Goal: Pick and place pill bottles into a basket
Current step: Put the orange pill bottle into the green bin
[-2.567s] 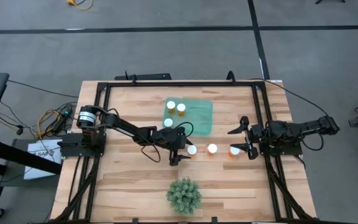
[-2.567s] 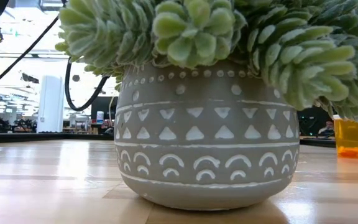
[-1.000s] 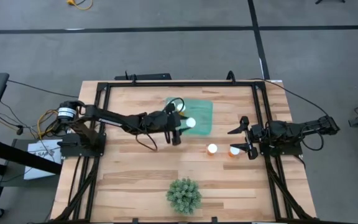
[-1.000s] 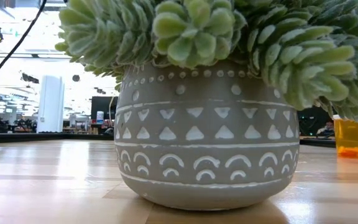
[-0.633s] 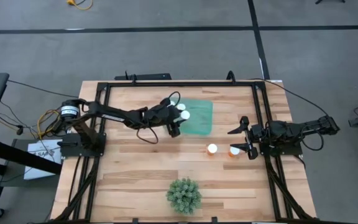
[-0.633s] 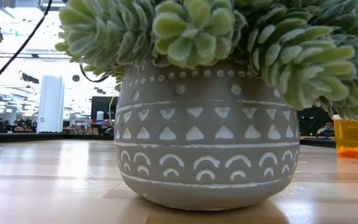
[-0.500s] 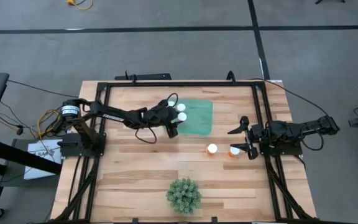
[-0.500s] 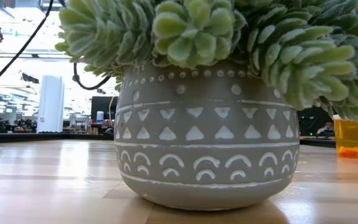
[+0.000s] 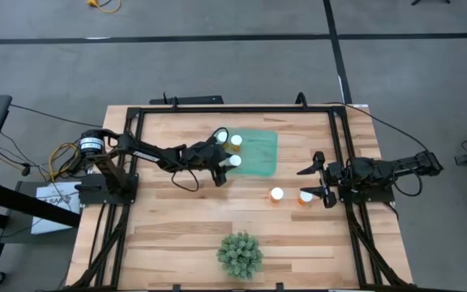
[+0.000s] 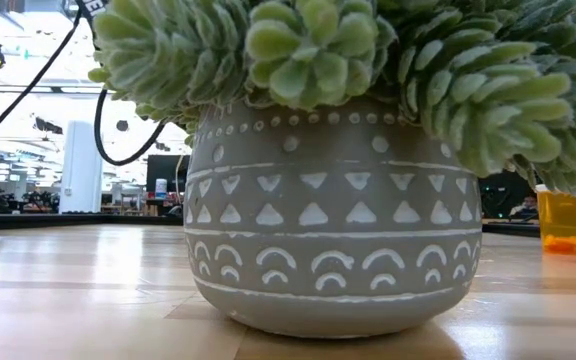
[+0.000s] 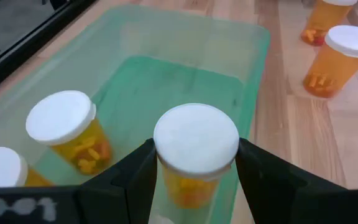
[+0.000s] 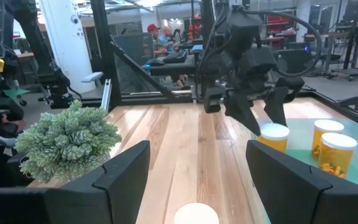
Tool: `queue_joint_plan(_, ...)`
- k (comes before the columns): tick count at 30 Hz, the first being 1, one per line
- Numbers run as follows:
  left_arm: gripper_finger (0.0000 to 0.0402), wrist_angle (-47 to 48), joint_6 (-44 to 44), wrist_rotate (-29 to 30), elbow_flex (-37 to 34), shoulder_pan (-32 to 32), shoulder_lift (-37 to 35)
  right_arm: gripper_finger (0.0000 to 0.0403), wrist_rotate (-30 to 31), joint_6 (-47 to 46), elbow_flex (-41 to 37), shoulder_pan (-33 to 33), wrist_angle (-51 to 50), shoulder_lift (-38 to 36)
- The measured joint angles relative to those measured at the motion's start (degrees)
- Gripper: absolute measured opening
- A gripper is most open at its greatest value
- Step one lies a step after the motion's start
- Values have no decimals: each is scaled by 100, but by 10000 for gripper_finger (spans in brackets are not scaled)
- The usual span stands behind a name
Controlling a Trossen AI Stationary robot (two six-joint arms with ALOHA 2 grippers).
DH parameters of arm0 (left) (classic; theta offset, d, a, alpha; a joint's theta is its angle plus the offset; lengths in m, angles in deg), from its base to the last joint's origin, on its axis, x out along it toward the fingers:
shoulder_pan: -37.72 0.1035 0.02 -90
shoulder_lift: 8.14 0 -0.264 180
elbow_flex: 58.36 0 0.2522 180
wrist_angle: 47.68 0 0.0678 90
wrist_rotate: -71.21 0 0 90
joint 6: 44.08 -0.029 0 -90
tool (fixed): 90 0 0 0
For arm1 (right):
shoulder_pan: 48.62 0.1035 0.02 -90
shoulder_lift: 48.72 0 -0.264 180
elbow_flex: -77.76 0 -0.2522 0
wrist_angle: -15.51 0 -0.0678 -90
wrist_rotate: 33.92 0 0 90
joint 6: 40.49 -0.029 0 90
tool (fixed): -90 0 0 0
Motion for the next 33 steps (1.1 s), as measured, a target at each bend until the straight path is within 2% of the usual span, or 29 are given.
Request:
queue_joint_plan(5,198,32,-19,-36,0,7,0,260,0,0,-1,0,0,0)
queue_joint_plan(15,263,42,-31,-118,0,4,0,260,0,0,-2,0,0,1)
queue_joint_plan(20,272,37,-371,-116,0,-39,-163,260,0,0,-1,-2,0,-1)
queue_joint_plan(25,270,326,-659,-225,0,-118,-1099,260,0,0,0,0,0,-1)
queue_joint_plan(33,271,1898,-1115,-306,4,-281,-3353,260,0,0,-1,0,0,-1)
